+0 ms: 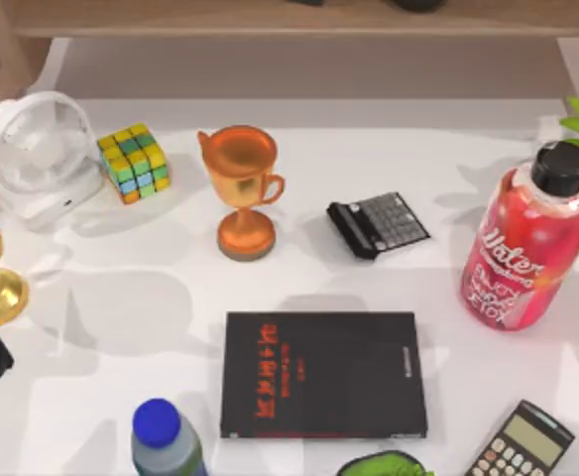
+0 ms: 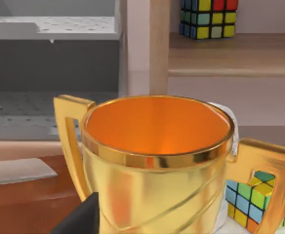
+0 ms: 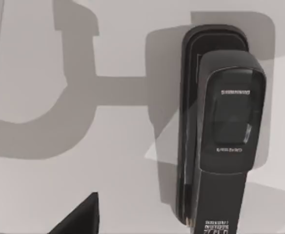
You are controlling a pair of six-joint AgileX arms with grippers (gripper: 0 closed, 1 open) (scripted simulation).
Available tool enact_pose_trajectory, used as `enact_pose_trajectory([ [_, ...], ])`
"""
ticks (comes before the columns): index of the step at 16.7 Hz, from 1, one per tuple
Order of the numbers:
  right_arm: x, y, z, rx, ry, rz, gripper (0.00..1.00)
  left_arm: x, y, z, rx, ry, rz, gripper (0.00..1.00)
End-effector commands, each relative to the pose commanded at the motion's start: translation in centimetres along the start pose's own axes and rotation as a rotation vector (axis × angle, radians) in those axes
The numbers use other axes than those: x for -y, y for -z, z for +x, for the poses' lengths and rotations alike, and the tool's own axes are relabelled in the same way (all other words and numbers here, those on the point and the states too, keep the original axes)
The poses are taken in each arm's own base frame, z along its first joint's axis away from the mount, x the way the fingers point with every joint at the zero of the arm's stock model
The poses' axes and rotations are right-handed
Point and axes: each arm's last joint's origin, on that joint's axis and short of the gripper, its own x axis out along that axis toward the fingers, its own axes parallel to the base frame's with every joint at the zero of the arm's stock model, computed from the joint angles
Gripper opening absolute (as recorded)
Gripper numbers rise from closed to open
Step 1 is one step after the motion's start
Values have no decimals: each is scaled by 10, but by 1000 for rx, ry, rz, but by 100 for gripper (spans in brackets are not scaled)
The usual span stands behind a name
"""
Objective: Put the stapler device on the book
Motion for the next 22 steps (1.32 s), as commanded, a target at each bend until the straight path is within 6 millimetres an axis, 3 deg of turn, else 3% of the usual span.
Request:
enact_pose_trajectory([
  [14,-1,-2,18,-12,-3,-10,100,0,0,0,0,0,0,100],
  [22,-2,-2,47,-6,2,-10,100,0,0,0,0,0,0,100],
])
